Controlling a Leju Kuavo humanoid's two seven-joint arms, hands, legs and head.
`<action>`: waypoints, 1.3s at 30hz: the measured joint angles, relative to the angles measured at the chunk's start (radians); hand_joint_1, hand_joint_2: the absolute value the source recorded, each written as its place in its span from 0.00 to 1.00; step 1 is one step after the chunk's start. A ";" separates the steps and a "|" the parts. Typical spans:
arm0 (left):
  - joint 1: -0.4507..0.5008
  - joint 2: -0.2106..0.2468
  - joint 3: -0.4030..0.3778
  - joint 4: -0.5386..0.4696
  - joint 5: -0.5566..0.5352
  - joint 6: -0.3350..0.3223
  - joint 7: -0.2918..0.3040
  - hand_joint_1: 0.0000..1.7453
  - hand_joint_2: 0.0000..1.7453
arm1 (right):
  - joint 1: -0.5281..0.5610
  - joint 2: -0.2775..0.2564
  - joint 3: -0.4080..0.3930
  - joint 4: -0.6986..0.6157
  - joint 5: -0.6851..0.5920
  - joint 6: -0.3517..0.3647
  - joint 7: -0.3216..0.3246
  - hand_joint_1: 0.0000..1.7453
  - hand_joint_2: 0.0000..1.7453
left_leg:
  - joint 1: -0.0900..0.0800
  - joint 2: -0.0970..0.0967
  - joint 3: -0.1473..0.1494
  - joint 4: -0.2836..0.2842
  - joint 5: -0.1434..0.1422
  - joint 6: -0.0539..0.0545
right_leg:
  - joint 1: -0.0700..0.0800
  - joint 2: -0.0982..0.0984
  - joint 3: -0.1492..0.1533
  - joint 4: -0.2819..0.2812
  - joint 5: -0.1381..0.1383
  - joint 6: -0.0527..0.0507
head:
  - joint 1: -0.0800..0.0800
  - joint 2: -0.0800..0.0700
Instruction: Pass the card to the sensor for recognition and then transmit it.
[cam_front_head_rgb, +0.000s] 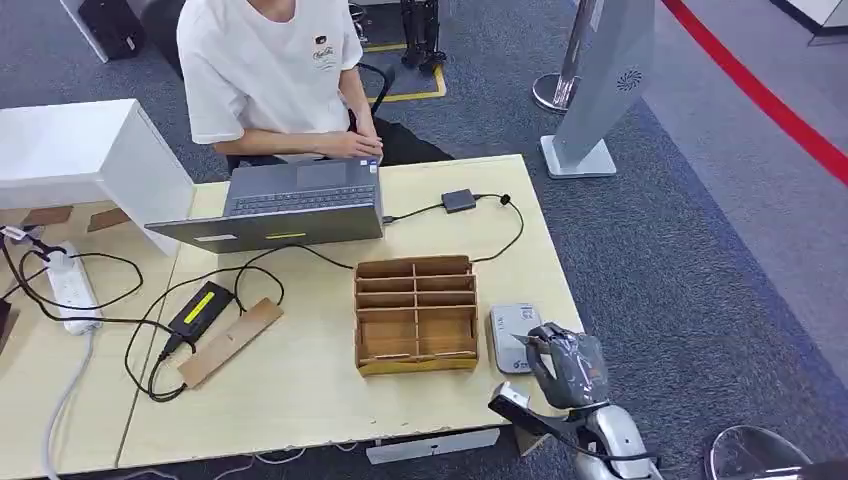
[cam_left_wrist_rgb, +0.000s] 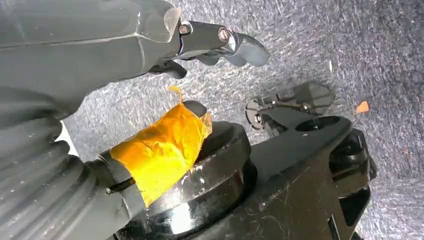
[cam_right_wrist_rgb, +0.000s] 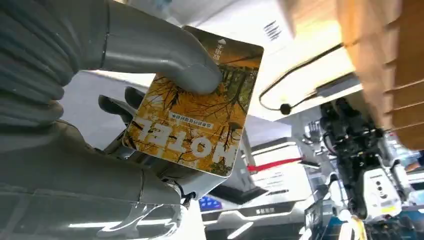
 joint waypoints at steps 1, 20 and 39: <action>0.000 0.000 0.000 0.000 -0.005 0.000 -0.004 0.00 1.00 | -0.003 -0.012 -0.004 -0.019 0.001 0.002 0.005 1.00 1.00 | 0.000 0.000 -0.001 0.000 0.000 0.000 | 0.000 0.000 0.000 0.000 0.000 0.000 | 0.000 0.000; -0.006 -0.003 0.011 0.000 0.014 -0.171 0.001 0.00 1.00 | -0.459 -0.075 0.086 -0.051 0.003 0.171 0.090 1.00 1.00 | 0.001 0.003 -0.002 0.000 0.004 -0.002 | 0.001 0.003 -0.003 0.002 0.004 -0.001 | 0.001 0.000; -0.015 -0.005 0.011 0.000 -0.058 -0.193 -0.001 0.00 1.00 | -0.847 0.065 0.373 0.271 0.137 0.256 0.262 1.00 1.00 | 0.002 0.002 -0.003 0.000 0.004 -0.002 | 0.002 0.003 -0.005 0.002 0.004 -0.001 | 0.000 0.000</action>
